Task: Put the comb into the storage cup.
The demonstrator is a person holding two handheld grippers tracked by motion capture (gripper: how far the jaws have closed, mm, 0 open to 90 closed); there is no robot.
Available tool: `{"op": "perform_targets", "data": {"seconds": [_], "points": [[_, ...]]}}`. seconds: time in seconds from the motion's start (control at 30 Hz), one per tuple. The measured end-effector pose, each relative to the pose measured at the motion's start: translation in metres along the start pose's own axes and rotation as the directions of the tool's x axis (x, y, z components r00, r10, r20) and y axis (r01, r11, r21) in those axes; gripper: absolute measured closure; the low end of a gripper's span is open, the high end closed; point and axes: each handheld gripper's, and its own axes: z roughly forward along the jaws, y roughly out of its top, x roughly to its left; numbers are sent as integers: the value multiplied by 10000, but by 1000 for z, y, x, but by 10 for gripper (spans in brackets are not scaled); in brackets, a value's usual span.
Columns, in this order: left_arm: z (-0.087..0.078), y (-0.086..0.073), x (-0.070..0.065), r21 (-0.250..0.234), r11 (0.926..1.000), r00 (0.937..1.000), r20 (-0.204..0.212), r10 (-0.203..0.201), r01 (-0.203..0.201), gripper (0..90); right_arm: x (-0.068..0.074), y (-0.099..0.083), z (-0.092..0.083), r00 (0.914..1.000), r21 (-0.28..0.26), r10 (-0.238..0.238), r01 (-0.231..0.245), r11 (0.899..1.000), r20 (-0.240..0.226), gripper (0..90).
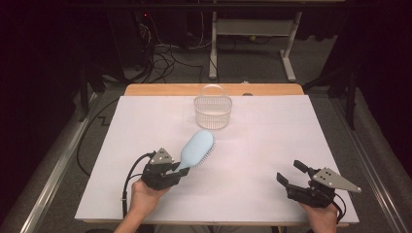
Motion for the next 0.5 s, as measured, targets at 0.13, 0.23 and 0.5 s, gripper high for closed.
{"op": "perform_targets", "data": {"seconds": [0.13,0.23,0.5], "points": [[1,1,-3,-23,9999,9999,77,103,-102,675,10,3,6,9995,-43,-134,133,9999,-295,216],[1,2,-5,-38,9998,9998,115,190,-190,675,18,6,11,9977,-34,-379,377,9993,-560,216],[3,4,-8,-113,9995,9994,143,308,-306,675,40,11,27,9894,-4,-692,698,9976,-1278,216]]}}
